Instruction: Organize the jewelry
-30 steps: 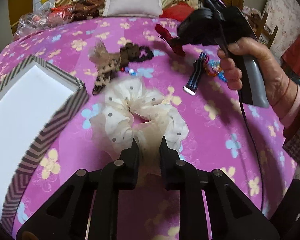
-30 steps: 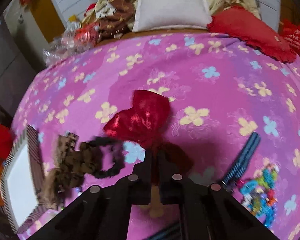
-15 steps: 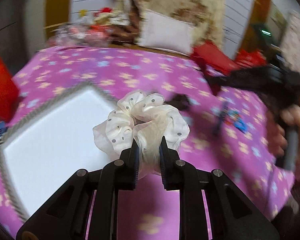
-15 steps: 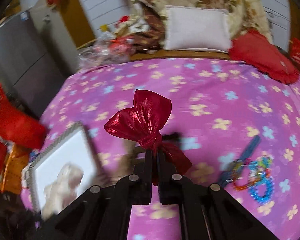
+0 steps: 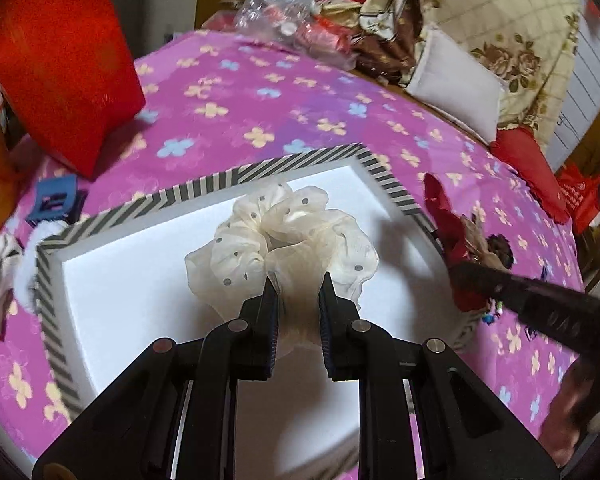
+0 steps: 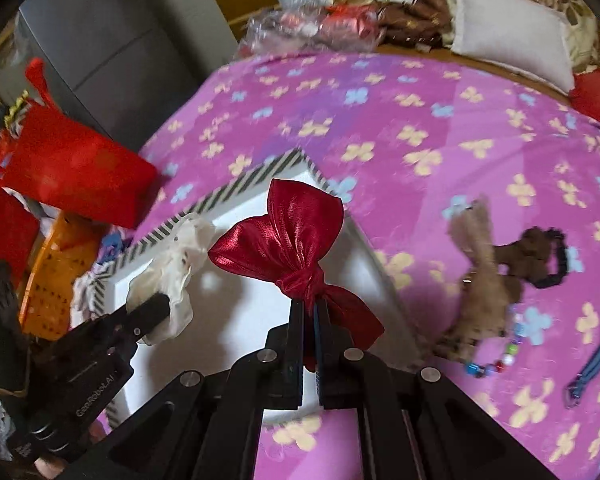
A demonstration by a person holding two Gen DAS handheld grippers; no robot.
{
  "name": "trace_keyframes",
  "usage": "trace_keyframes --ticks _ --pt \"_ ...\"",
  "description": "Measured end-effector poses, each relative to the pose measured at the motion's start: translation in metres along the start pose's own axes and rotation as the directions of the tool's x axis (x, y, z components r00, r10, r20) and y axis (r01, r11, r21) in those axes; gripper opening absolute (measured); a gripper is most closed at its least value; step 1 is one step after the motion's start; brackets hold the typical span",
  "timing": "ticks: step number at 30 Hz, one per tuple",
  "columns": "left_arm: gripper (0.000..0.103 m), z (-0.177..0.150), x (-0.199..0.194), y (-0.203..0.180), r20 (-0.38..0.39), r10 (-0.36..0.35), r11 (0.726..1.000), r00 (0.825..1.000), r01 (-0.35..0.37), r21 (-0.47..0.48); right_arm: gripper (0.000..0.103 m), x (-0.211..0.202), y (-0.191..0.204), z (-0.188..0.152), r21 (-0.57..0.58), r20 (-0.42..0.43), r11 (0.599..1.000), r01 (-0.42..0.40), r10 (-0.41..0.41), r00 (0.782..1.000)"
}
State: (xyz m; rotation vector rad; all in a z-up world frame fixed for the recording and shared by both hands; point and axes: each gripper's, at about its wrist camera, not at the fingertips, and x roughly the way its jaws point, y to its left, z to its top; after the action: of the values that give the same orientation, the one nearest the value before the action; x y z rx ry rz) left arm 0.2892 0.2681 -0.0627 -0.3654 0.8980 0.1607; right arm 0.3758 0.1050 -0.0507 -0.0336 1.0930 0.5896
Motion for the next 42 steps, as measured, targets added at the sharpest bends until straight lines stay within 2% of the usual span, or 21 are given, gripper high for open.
trace_keyframes --ticks 4,7,8,9,11,13,14,16,17,18,21,24,27,30,32,34,35,38,40,42 --pt "0.017 0.007 0.016 0.008 -0.019 0.018 0.999 1.0 -0.018 -0.029 0.004 0.027 0.005 0.009 -0.01 -0.02 0.999 0.039 -0.039 0.999" --pt "0.021 0.01 0.021 0.012 -0.037 -0.001 0.999 0.999 -0.001 -0.05 0.004 0.04 0.005 0.015 -0.003 -0.038 0.999 0.046 -0.046 0.998" --pt "0.024 0.01 0.021 0.011 -0.036 -0.002 0.999 0.999 0.0 -0.048 0.004 0.043 0.004 0.017 0.008 -0.045 0.999 0.038 -0.037 0.998" --pt "0.032 0.011 0.021 0.01 -0.037 0.0 0.999 0.999 -0.002 -0.044 0.006 0.045 0.002 0.018 0.02 -0.051 1.0 0.024 -0.023 0.998" --pt "0.038 0.011 0.021 0.006 -0.04 0.011 1.0 0.999 -0.011 -0.023 0.007 0.046 -0.001 0.02 0.04 -0.056 0.999 0.015 -0.012 0.998" --pt "0.038 0.009 0.018 0.001 -0.041 0.019 1.0 0.999 -0.019 -0.001 0.008 0.04 -0.004 0.021 0.056 -0.04 0.998 0.012 -0.01 0.999" --pt "0.038 0.009 0.016 0.0 -0.042 0.018 1.0 0.999 -0.017 0.009 0.012 0.034 -0.004 0.02 0.058 -0.026 0.998 0.01 -0.008 1.0" --pt "0.038 0.007 0.01 -0.004 -0.037 0.005 1.0 0.999 -0.004 0.025 0.031 0.022 -0.005 0.019 0.064 0.002 0.998 0.003 -0.003 1.0" --pt "0.038 0.007 0.007 -0.005 -0.033 -0.004 1.0 0.999 0.005 0.028 0.046 0.013 -0.007 0.018 0.074 0.028 0.997 -0.007 0.005 1.0" --pt "0.039 0.006 0.003 -0.007 -0.026 -0.017 0.999 1.0 0.018 0.03 0.047 0.006 -0.008 0.017 0.082 0.042 0.997 -0.012 0.009 0.999" --pt "0.041 0.003 -0.01 -0.006 0.004 -0.015 1.0 1.0 0.015 0.025 0.047 -0.017 -0.015 0.011 0.109 0.074 0.994 0.013 -0.021 0.997" --pt "0.042 0.002 -0.026 0.001 0.069 0.047 0.999 0.997 -0.048 0.01 0.047 -0.034 -0.028 -0.01 0.166 0.077 0.983 0.081 -0.095 0.993" --pt "0.042 0.002 -0.039 0.018 0.127 0.119 0.992 0.985 -0.114 -0.048 0.047 -0.038 -0.041 -0.033 0.226 0.056 0.967 0.114 -0.13 0.99" --pt "0.042 0.002 -0.044 0.034 0.153 0.173 0.982 0.973 -0.158 -0.102 0.047 -0.031 -0.049 -0.053 0.288 0.017 0.954 0.087 -0.096 0.995" --pt "0.042 0.002 -0.044 0.041 0.15 0.195 0.976 0.969 -0.177 -0.126 0.047 -0.02 -0.049 -0.065 0.341 -0.01 0.94 0.023 -0.021 1.0" --pt "0.042 0.002 -0.041 0.049 0.134 0.203 0.971 0.97 -0.182 -0.155 0.046 -0.01 -0.042 -0.073 0.354 -0.023 0.935 -0.003 0.012 1.0" --pt "0.042 0.001 -0.04 0.052 0.126 0.199 0.97 0.972 -0.178 -0.166 0.045 -0.004 -0.036 -0.075 0.346 -0.032 0.938 -0.007 0.019 0.999" --pt "0.042 0.0 -0.039 0.058 0.114 0.197 0.967 0.974 -0.175 -0.183 0.031 0.011 -0.019 -0.074 0.276 -0.072 0.96 0.036 -0.017 0.997" --pt "0.042 -0.001 -0.038 0.059 0.114 0.208 0.964 0.971 -0.185 -0.189 0.031 0.013 -0.013 -0.068 0.23 -0.082 0.97 0.084 -0.067 0.994" --pt "0.042 -0.002 -0.037 0.059 0.108 0.208 0.964 0.972 -0.185 -0.192 0.029 0.013 -0.01 -0.06 0.156 -0.073 0.975 0.16 -0.15 0.986"
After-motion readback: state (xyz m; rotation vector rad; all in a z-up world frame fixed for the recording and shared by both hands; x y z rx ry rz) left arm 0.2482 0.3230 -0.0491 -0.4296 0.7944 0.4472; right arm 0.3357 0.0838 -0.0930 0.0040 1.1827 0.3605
